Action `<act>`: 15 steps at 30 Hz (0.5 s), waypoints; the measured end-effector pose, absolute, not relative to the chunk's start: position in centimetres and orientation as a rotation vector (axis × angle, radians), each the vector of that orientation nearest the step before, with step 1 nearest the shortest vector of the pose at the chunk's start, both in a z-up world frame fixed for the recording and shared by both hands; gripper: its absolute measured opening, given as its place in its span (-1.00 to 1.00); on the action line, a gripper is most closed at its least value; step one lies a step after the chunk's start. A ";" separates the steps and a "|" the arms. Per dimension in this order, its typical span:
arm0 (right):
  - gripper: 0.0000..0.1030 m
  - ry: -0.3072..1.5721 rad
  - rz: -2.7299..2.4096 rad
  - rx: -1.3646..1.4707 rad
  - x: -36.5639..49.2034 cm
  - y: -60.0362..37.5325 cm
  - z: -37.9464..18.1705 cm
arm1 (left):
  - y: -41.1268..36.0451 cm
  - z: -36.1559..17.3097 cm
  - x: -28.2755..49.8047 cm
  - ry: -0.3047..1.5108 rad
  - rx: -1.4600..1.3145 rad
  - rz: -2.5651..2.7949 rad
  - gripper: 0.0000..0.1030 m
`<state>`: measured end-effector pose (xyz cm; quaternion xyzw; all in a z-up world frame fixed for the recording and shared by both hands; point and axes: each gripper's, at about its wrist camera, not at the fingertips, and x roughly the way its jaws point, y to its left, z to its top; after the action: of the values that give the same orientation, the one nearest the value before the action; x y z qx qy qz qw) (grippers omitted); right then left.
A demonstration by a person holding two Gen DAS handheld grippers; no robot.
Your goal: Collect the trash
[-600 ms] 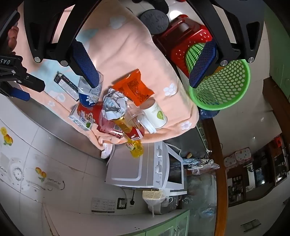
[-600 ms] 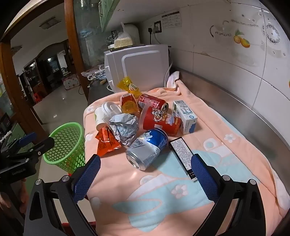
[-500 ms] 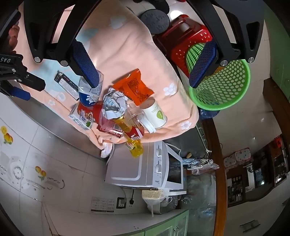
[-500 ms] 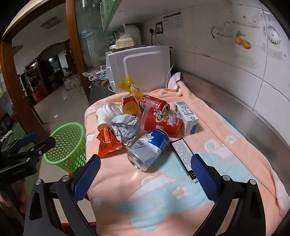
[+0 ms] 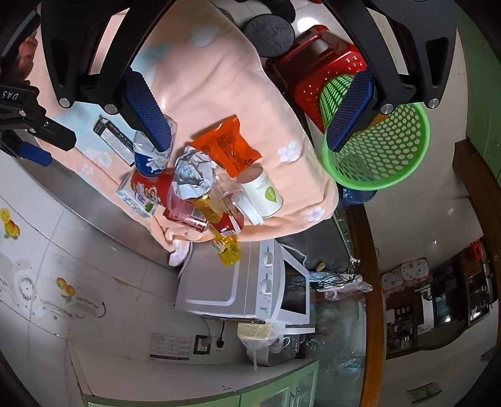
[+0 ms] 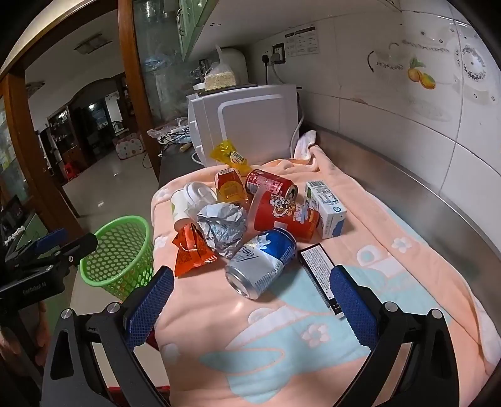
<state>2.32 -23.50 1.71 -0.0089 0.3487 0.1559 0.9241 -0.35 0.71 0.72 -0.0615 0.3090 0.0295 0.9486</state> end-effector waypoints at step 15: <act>0.88 0.707 0.335 -0.014 2.1 -23.4 1.4 | 1.2 0.7 -0.4 0.635 -0.141 0.089 0.90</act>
<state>2.11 -23.43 1.45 -0.0068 0.3446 0.1634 0.9244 -0.40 1.16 0.71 -0.0693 0.3117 0.0438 0.9466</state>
